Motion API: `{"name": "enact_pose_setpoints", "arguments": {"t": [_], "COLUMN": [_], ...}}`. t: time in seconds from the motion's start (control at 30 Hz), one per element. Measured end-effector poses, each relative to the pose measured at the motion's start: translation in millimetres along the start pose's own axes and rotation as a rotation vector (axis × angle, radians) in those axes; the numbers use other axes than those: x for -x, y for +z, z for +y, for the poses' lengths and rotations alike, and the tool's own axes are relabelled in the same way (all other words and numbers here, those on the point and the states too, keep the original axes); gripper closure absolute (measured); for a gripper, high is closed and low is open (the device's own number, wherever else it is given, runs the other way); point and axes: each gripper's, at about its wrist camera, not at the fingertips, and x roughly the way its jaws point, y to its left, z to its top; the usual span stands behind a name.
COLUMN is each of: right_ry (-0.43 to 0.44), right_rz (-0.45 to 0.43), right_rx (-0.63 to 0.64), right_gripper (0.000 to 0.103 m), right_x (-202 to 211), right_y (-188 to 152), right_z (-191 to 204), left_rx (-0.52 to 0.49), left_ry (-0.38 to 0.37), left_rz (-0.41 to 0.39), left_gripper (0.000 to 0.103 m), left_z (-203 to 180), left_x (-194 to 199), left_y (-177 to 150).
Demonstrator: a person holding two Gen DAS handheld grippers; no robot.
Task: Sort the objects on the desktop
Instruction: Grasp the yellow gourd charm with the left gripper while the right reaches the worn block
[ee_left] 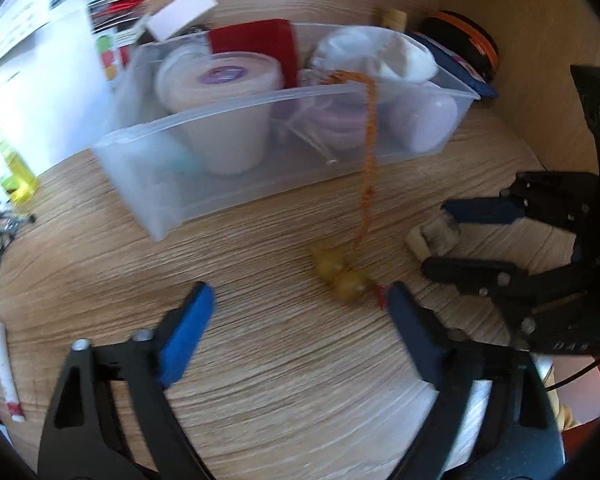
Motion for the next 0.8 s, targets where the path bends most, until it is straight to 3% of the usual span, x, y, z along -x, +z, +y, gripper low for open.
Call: {"name": "enact_pose_setpoints", "arguments": {"t": [0.03,0.17,0.43,0.8], "right_ry": [-0.004,-0.001,0.019,0.034], "right_rz": [-0.004,-0.014,-0.043,-0.154], "right_rx": [-0.015,-0.051,-0.070,-0.104], "right_gripper": [0.062,0.062,0.062,0.062], "right_x": [3,9,12,39], "right_y": [-1,-7,-7,16], "right_z": [-5,-16,-19,-27], "left_rx": [-0.014,-0.048,-0.045,0.005], "left_ry": [0.017,0.013,0.033,0.029], "left_rz": [-0.009,-0.020,-0.068,-0.212], "left_gripper": [0.034,0.073,0.073,0.073], "left_z": [-4,-9,-9,3], "left_x": [0,-1,8,53], "left_y": [1,6,6,28]}}
